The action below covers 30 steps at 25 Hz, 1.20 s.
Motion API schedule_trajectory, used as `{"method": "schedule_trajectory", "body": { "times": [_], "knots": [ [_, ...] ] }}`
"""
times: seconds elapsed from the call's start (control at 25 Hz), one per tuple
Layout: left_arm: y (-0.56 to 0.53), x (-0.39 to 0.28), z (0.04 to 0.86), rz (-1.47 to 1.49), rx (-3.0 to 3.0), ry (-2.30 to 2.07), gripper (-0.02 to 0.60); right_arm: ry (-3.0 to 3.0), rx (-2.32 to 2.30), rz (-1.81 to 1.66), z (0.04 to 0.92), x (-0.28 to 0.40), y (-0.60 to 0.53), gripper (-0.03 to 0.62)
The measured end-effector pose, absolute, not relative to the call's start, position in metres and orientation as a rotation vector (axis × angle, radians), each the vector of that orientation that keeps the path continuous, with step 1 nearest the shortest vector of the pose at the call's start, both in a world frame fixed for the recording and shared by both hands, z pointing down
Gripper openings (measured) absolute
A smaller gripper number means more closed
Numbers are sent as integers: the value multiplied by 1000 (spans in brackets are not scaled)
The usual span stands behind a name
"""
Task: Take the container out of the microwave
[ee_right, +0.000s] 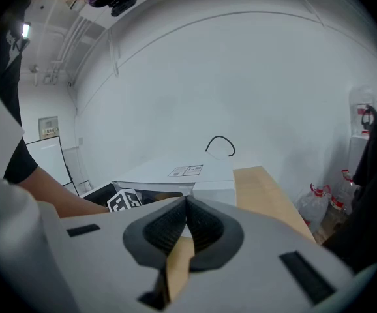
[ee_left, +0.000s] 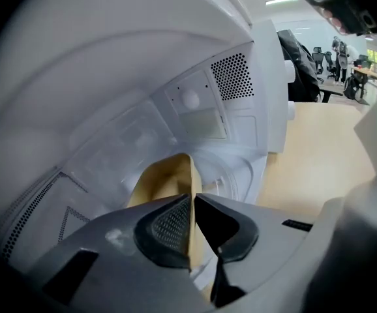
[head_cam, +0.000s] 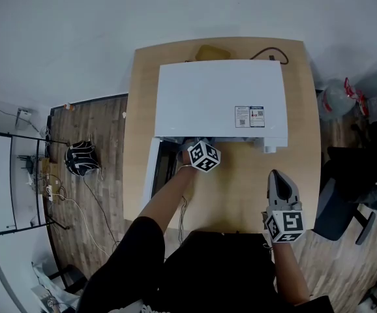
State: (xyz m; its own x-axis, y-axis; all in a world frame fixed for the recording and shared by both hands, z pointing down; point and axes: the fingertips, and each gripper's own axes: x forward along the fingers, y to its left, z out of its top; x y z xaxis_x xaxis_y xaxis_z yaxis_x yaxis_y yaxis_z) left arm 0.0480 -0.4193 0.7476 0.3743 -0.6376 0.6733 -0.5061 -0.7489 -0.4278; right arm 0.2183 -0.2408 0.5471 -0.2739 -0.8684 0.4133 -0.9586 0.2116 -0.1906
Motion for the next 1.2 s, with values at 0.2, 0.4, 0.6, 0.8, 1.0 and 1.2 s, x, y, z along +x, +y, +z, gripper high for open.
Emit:
{"method": "schedule_trajectory", "body": {
  "times": [0.2,0.4,0.6,0.8,1.0,1.2],
  "knots": [
    [-403,46,742,-1279,-2561,1065,28,-2262,1750,577,544,217,-231,58],
    [-380,40,728,-1238,-2583,1033,26,-2266,1772,556,539,207,-219,58],
    [-346,27,721,-1244,-2590,1006,26,-2278,1791,522,530,194,-198,58],
    [-307,19,706,-1220,-2613,989,26,-2270,1788,493,533,180,-172,60],
    [-270,15,686,-1161,-2659,1016,26,-2269,1790,508,539,165,-142,58],
    [-238,9,657,-1036,-2741,1113,26,-2285,1772,482,538,147,-116,58]
  ]
}}
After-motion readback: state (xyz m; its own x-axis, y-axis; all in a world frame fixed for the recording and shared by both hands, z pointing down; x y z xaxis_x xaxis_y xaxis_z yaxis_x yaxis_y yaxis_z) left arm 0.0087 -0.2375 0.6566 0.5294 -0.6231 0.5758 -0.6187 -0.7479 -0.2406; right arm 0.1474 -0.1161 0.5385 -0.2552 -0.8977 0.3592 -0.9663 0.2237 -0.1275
